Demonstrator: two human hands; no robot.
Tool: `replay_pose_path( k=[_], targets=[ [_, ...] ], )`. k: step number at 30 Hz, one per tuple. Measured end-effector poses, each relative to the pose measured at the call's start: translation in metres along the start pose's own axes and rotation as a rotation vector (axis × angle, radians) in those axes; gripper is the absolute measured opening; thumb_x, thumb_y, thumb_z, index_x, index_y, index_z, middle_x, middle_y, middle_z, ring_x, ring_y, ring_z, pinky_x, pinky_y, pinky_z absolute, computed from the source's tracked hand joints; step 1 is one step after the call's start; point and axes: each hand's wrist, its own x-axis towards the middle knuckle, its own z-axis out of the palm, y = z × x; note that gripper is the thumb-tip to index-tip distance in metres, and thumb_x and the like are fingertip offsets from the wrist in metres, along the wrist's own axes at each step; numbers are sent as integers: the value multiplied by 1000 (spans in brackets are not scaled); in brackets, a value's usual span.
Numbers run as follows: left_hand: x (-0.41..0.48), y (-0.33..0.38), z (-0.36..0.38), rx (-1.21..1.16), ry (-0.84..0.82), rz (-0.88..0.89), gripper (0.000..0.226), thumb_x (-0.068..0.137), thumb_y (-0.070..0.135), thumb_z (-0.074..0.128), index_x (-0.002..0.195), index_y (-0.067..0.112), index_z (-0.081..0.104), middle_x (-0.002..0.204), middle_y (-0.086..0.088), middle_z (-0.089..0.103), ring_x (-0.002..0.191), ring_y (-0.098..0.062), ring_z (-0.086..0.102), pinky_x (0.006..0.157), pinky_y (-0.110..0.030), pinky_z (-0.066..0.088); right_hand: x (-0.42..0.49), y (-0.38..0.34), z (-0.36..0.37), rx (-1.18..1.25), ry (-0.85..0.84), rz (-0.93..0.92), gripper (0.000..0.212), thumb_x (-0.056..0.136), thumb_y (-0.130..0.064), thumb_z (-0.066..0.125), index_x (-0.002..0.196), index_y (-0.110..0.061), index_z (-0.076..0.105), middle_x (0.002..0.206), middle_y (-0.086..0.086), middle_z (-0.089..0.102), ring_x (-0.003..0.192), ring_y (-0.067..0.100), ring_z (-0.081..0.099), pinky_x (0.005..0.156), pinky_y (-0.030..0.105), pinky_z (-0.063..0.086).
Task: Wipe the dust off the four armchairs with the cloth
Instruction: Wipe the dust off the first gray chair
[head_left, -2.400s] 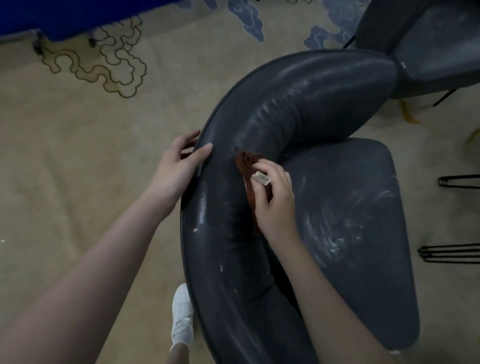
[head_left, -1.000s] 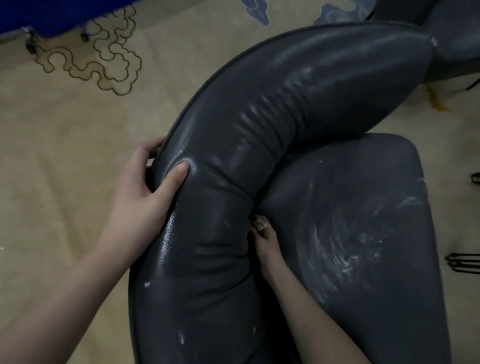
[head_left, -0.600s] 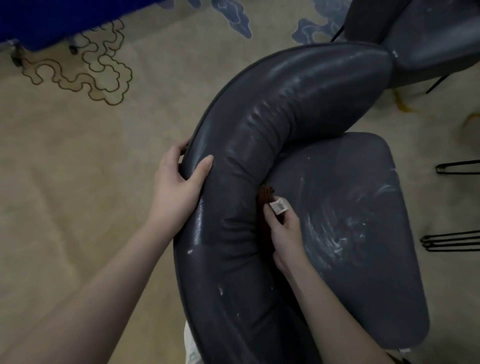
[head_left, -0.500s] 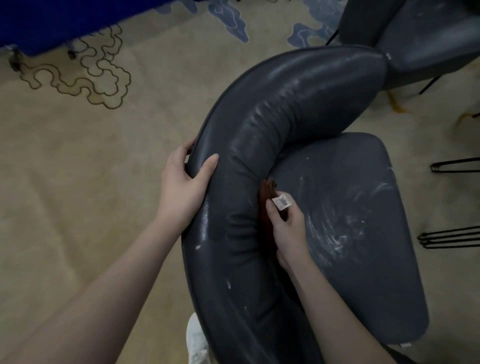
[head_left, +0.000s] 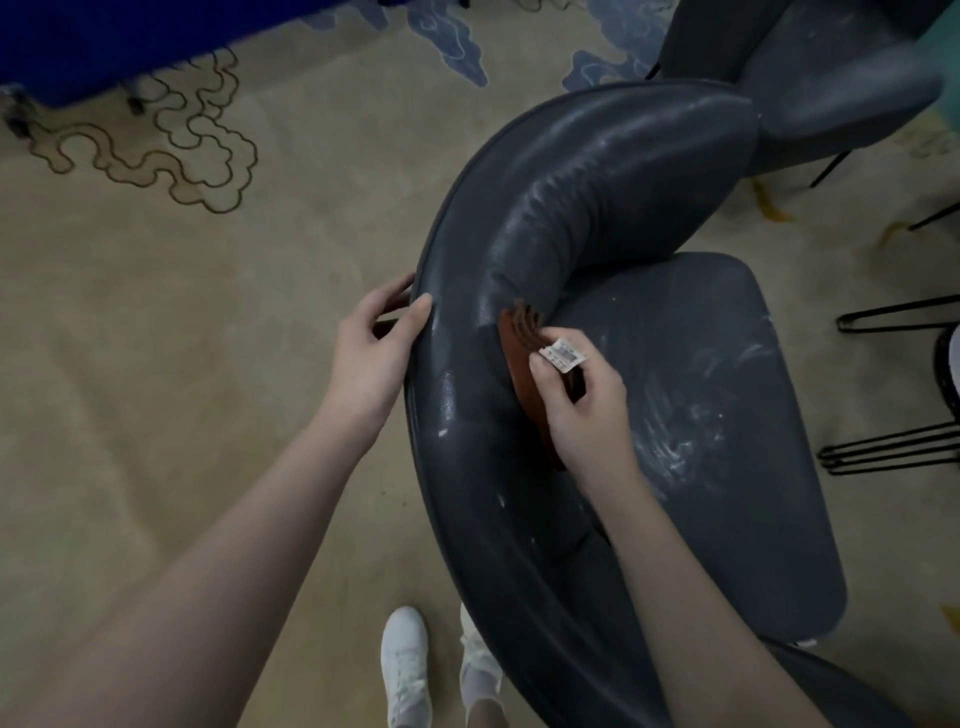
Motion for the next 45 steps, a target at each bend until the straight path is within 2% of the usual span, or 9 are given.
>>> replay_pose_path(
  k=[7, 13, 22, 26, 30, 32, 36, 40, 45],
  targets=[
    [-12, -6, -5, -60, -38, 13, 28, 97, 18, 61, 119, 34, 57, 107, 24, 61, 87, 14, 63, 76, -11, 51, -17, -14, -10, -112, -28, -198, 15, 88, -12, 63, 102, -17, 65, 97, -8, 64, 94, -1, 60, 88, 15, 44],
    [-12, -8, -8, -99, -51, 14, 30, 96, 18, 64, 122, 31, 59, 112, 17, 64, 93, 5, 67, 82, -17, 54, -3, -23, 7, -183, -92, -237, 17, 89, -11, 63, 104, -6, 68, 98, -7, 63, 97, -11, 56, 89, 9, 39],
    [-11, -9, -9, -91, -58, 30, 36, 95, 19, 64, 130, 26, 58, 108, 20, 61, 89, 14, 63, 85, -15, 52, -1, -37, -5, -205, -280, -358, 17, 88, -11, 67, 103, -7, 71, 103, -7, 66, 101, 0, 61, 93, 14, 43],
    [-13, -18, -12, -133, -49, -5, 36, 92, 20, 68, 127, 28, 61, 116, 9, 66, 103, 0, 65, 93, -26, 53, -1, -44, 2, -317, -471, -464, 26, 92, -23, 60, 105, -5, 72, 113, -2, 69, 107, 2, 59, 94, 27, 44],
    [-25, -26, -18, -141, -74, -27, 51, 84, 34, 72, 134, 26, 61, 129, 4, 64, 117, -9, 62, 99, -35, 52, -26, -41, -11, -331, -759, -521, 26, 92, -26, 56, 103, -9, 73, 111, -2, 72, 97, 0, 60, 86, 22, 44],
    [-32, -30, -16, -140, -54, -24, 50, 87, 31, 72, 135, 25, 60, 130, 5, 64, 117, -9, 62, 97, -32, 52, -20, -44, -17, -284, -748, -502, 26, 92, -27, 57, 103, -10, 73, 109, -4, 72, 92, 14, 63, 86, 25, 46],
    [-45, -36, -13, -247, -21, -70, 56, 83, 25, 73, 137, 18, 58, 133, -4, 63, 119, -16, 63, 99, -36, 52, 13, -49, -9, -339, -612, -547, 19, 92, -19, 61, 103, -8, 73, 106, -4, 72, 88, 22, 63, 84, 35, 48],
    [-58, -42, -15, -323, -9, -104, 51, 86, 19, 70, 135, 13, 59, 128, -2, 67, 118, -20, 63, 98, -36, 51, 0, -34, -8, -379, -762, -664, 22, 94, -22, 55, 101, -9, 72, 107, 0, 73, 83, 31, 62, 80, 39, 46],
    [-78, -50, -5, -293, 80, -72, 46, 87, 23, 69, 133, 18, 61, 125, 1, 68, 116, -12, 63, 94, -30, 52, -38, -19, -38, -233, -902, -681, 17, 92, -13, 60, 102, -8, 73, 113, -2, 71, 89, 21, 61, 83, 28, 47]
  ],
)
